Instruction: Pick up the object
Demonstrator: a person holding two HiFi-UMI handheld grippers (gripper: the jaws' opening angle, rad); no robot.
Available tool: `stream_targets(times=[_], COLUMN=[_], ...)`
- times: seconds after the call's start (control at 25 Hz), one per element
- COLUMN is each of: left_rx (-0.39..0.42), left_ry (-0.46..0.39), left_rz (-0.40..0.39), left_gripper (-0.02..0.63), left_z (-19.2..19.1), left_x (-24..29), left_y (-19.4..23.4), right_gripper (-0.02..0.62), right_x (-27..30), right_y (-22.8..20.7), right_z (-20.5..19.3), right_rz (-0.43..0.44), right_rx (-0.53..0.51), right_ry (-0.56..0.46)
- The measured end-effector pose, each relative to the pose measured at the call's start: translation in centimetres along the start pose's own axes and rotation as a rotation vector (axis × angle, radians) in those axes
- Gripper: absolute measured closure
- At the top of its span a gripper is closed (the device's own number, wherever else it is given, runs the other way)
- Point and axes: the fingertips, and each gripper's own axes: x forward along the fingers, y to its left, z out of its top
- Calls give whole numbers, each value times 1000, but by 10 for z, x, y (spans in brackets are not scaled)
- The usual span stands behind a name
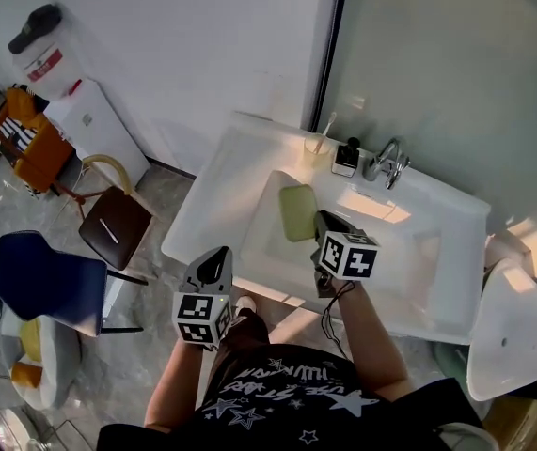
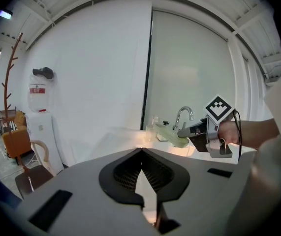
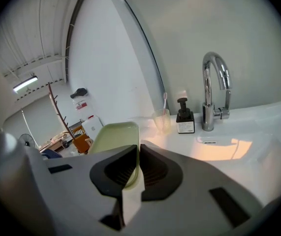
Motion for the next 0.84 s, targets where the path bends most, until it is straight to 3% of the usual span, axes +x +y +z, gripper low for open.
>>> stream_targets(times=[0.84], left_rx=[-30], left_ry=[-1], left_rz=[113], left_gripper=[589], left_z=[-85], left_x=[-126], left_y=[-159], right_gripper=[568], right_x=[-171], right_y=[-54], right_z=[-94], right_rz=[119], right_rx=[-53], right_ry=[29])
